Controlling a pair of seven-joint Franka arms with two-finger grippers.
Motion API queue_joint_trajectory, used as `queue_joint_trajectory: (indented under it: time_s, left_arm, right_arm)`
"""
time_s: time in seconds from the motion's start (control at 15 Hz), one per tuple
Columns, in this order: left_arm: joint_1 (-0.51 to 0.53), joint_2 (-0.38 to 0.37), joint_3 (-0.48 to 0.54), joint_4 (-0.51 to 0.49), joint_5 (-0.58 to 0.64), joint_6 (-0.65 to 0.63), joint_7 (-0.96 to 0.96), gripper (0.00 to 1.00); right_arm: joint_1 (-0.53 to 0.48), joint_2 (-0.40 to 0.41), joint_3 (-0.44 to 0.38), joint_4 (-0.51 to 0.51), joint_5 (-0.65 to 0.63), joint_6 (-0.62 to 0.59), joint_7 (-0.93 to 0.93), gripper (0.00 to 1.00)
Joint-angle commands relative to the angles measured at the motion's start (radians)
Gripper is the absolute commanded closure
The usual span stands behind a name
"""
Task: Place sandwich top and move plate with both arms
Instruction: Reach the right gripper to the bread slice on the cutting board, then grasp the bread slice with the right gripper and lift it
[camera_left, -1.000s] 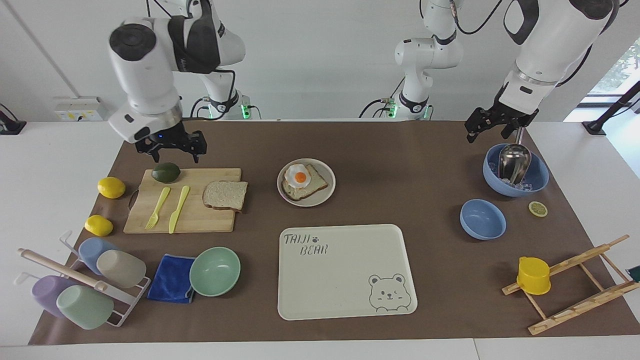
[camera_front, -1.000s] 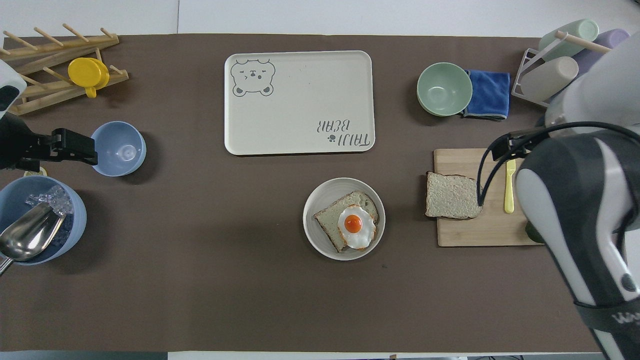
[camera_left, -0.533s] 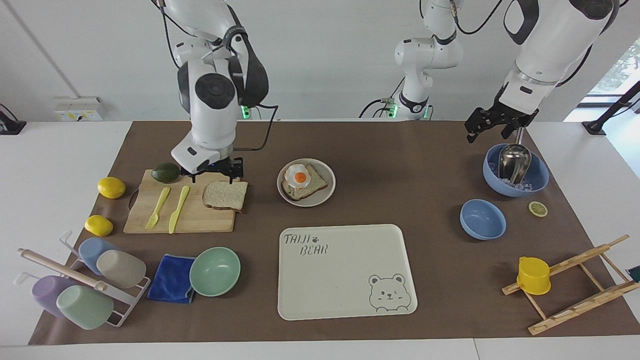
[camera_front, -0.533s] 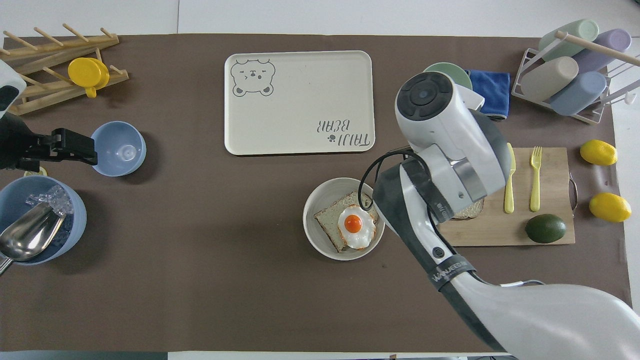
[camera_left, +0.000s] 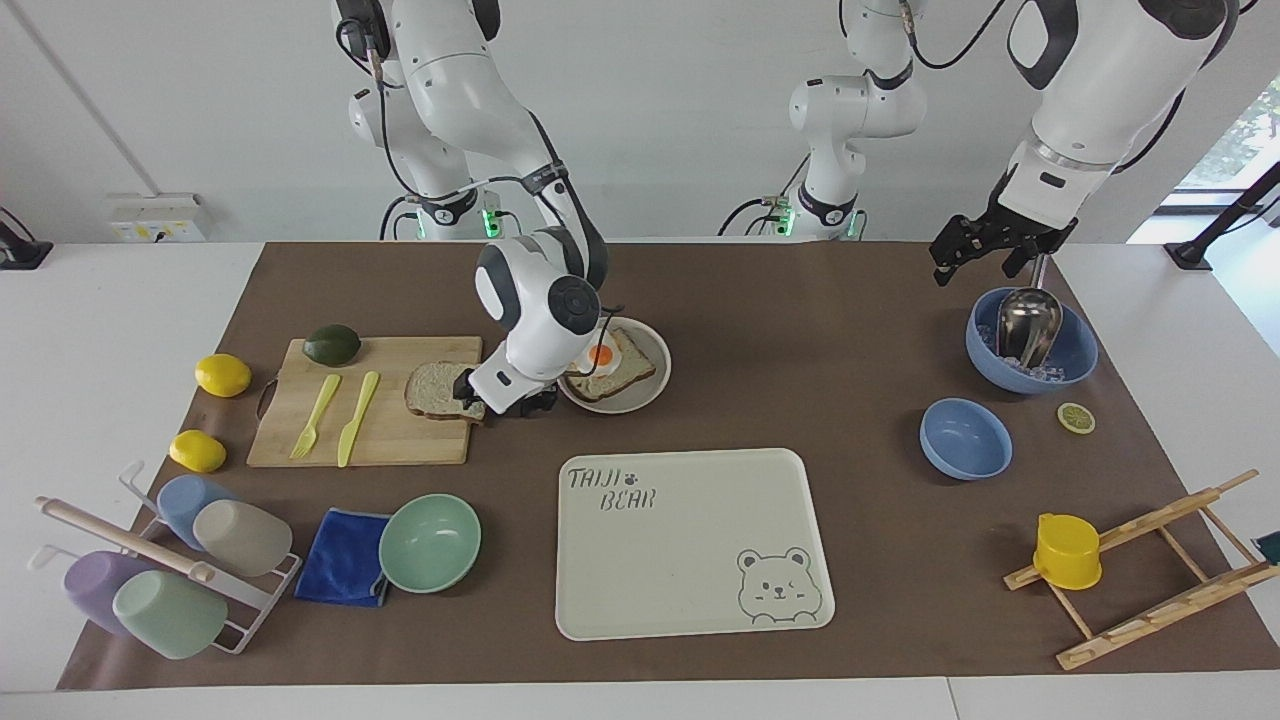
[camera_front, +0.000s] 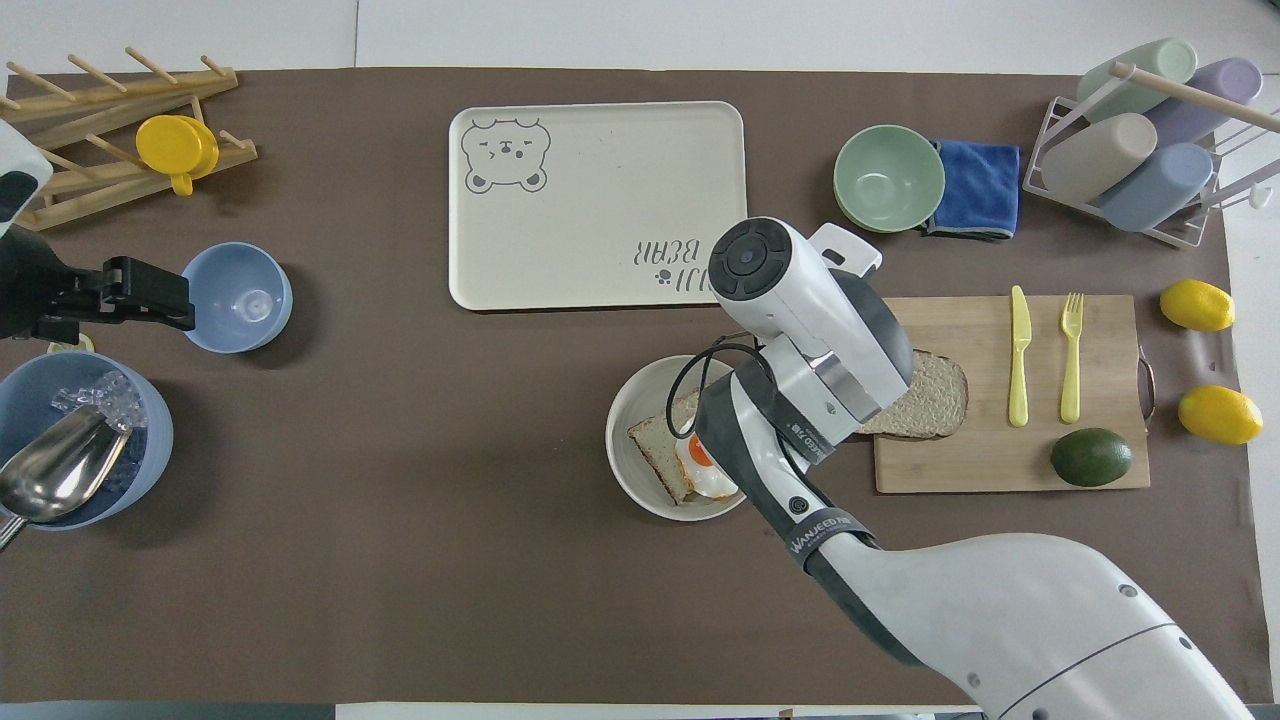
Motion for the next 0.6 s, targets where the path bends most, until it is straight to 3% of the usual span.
queue_joint_trajectory:
  time_s: [0.0,0.53]
  left_arm:
    - [0.006,-0.026,-0.003,-0.025,0.016,-0.007,0.005,0.0]
    - [0.006,-0.026,-0.003,-0.025,0.016,-0.007,0.005,0.0]
  right_arm:
    - [-0.023,-0.053,0.009,-0.079,-0.025,0.023,0.029,0.0]
    - [-0.007,-0.064,0.007,-0.09,-0.034,-0.053,0.048,0.0]
